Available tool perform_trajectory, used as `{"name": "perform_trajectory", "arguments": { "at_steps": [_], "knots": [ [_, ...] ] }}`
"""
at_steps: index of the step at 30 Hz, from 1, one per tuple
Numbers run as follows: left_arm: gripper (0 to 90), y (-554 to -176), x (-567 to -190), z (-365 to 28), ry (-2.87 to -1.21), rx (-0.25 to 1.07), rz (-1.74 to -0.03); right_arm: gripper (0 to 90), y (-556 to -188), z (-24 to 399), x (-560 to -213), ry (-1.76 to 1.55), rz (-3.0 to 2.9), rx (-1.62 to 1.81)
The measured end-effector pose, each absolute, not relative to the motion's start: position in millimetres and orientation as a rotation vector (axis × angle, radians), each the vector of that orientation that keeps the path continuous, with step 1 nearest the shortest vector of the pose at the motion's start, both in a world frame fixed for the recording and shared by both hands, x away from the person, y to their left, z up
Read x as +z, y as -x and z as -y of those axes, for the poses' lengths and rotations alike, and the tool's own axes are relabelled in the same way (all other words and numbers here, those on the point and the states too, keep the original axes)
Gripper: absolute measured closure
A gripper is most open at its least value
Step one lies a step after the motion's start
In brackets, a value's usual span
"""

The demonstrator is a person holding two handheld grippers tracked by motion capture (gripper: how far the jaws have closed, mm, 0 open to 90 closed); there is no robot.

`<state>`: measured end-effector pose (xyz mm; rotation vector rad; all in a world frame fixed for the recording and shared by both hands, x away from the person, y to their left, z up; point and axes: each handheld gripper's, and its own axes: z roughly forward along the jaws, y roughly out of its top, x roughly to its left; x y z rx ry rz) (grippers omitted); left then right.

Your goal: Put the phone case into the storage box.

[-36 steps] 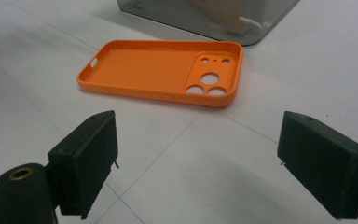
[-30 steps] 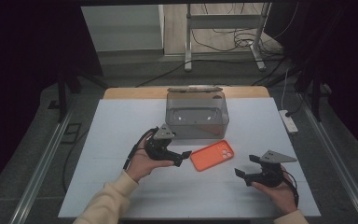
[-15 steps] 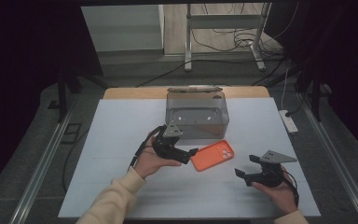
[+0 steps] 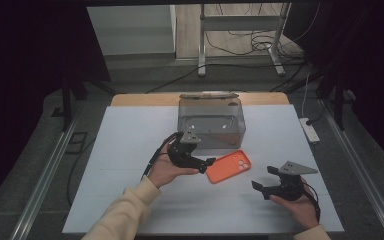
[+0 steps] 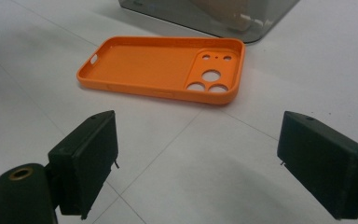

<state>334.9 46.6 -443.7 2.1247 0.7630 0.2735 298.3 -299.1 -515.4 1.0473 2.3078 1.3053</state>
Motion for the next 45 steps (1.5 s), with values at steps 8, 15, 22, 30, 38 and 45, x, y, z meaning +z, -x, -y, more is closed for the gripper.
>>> {"name": "perform_trajectory", "arguments": {
  "at_steps": [8, 15, 22, 30, 38, 45],
  "knots": [
    [12.2, -340, -447, -39, -2.154, 0.265, -0.735, 12.3, -298, 299, -515, -1.047, -2.309, 1.301],
    [14.4, -346, -452, -34, -2.184, 0.267, -0.726, 12.3, -298, 299, -516, -1.047, -2.312, 1.298],
    [16.4, -351, -454, -30, -2.218, 0.263, -0.729, 12.4, -298, 299, -516, -1.048, -2.312, 1.296],
    [18.5, -359, -461, -23, -2.270, 0.245, -0.715, 12.4, -299, 299, -516, -1.051, -2.315, 1.295],
    [20.7, -364, -465, -16, -2.321, 0.215, -0.711, 12.4, -299, 299, -516, -1.047, -2.312, 1.297],
    [21.8, -369, -467, -11, -2.348, 0.196, -0.708, 12.4, -299, 299, -516, -1.048, -2.320, 1.287]
  ]
}}
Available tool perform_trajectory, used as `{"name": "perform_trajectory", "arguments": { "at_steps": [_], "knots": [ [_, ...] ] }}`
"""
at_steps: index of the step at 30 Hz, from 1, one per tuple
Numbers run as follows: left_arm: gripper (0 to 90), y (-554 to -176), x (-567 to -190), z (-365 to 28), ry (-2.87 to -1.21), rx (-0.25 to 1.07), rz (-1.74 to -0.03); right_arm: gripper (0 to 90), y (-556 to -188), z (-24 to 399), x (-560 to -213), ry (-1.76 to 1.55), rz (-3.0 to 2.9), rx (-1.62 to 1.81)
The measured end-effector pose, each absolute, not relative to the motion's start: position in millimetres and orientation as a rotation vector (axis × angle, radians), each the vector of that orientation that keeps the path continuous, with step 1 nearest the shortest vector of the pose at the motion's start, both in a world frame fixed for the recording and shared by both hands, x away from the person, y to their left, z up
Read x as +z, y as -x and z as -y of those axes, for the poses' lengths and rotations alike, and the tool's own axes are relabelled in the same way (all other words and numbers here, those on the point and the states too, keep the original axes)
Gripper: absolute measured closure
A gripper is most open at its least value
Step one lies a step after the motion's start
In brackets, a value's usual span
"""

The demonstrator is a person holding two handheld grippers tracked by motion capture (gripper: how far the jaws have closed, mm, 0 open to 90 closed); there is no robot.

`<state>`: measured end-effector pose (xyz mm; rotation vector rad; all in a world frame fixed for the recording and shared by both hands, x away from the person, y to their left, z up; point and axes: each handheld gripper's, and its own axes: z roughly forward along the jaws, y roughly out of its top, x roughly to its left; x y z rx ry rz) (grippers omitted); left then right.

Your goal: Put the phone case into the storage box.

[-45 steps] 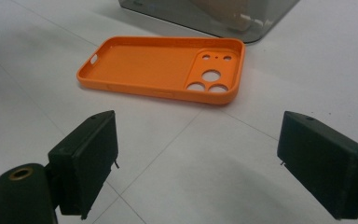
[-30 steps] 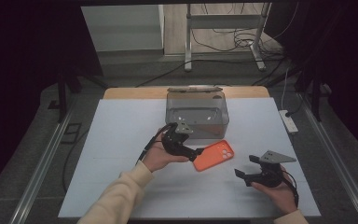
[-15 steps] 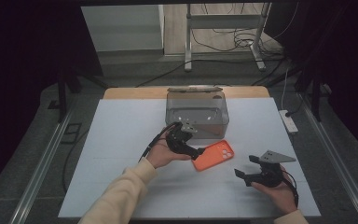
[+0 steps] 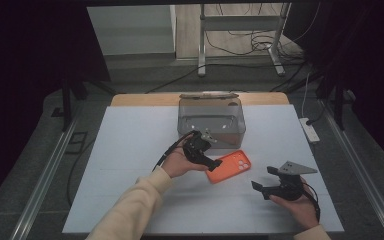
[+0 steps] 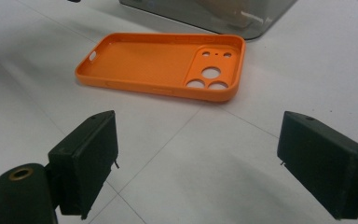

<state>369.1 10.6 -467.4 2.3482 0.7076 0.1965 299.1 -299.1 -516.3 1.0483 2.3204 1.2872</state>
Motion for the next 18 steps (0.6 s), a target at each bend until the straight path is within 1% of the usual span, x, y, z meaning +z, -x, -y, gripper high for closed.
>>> {"name": "perform_trajectory", "arguments": {
  "at_steps": [18],
  "knots": [
    [27.0, -377.7, -473.4, -3.8, -2.399, 0.174, -0.727, 12.4, -299.3, 299.2, -516.5, -1.049, -2.324, 1.288]
  ]
}}
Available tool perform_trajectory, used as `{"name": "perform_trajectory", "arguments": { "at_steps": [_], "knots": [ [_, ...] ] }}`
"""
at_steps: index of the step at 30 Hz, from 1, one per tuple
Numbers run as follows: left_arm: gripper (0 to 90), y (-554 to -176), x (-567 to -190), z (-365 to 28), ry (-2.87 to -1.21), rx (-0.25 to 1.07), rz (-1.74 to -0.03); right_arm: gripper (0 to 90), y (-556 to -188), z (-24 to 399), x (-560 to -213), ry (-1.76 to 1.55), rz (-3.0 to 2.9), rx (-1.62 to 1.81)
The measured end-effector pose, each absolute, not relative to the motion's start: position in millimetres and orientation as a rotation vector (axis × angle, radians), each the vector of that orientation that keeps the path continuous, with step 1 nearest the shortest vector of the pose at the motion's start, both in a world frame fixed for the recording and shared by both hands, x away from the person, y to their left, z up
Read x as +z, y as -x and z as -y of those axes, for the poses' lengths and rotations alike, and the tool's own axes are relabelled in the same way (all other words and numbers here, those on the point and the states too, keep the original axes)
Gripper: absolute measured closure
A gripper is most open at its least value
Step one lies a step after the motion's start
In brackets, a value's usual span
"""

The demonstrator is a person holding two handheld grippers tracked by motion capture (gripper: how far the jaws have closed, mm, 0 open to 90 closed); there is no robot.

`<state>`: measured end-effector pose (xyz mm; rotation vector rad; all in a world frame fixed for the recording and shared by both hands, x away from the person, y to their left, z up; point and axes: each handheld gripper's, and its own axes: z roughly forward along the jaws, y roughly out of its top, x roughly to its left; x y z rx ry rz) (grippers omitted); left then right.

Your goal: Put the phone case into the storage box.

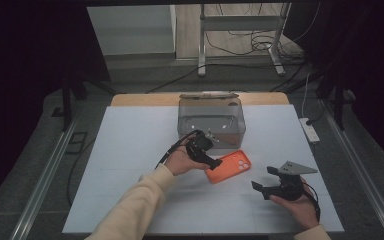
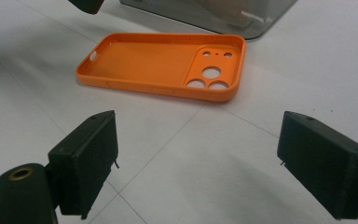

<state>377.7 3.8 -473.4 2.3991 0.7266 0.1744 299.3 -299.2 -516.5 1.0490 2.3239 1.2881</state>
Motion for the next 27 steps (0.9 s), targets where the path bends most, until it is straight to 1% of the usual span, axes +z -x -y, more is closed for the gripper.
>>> {"name": "perform_trajectory", "arguments": {
  "at_steps": [27],
  "knots": [
    [29.5, -389, -486, 1, -2.467, 0.169, -0.746, 12.3, -300, 299, -517, -1.051, -2.323, 1.297]
  ]
}}
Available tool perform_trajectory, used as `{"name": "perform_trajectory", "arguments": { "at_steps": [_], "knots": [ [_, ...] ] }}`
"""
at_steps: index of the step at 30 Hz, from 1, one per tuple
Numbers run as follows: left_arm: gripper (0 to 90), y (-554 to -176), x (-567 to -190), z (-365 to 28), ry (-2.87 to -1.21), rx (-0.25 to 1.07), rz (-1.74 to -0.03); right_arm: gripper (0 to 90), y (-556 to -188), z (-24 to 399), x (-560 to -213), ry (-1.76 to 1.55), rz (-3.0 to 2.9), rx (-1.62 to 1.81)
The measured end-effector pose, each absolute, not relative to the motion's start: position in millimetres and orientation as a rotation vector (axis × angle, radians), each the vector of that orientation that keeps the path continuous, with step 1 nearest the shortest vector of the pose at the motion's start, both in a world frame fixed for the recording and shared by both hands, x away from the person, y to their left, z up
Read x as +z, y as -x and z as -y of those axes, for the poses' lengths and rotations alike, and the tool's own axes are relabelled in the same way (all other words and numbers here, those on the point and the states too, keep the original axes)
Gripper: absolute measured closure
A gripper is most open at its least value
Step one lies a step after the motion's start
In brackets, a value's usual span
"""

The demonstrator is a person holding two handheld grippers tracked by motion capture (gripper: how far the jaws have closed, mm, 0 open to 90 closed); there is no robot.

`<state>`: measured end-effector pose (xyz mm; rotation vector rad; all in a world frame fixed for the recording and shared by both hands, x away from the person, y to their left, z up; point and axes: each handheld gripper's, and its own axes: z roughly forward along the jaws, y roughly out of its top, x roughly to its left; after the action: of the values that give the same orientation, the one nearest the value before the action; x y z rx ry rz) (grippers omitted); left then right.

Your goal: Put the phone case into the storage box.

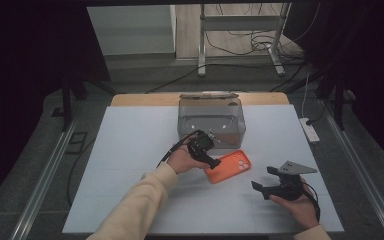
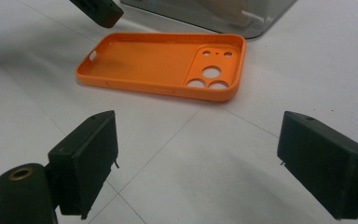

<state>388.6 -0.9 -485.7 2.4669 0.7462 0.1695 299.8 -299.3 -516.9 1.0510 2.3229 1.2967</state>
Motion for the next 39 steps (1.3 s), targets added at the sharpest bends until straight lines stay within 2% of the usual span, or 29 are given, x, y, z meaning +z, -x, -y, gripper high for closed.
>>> {"name": "perform_trajectory", "arguments": {
  "at_steps": [21, 39],
  "knots": [
    [31.0, -395, -496, 5, -2.504, 0.171, -0.757, 12.3, -300, 300, -517, -1.054, -2.322, 1.299],
    [38.3, -397, -503, 8, -2.541, 0.166, -0.755, 12.3, -300, 300, -517, -1.052, -2.324, 1.302]
  ]
}}
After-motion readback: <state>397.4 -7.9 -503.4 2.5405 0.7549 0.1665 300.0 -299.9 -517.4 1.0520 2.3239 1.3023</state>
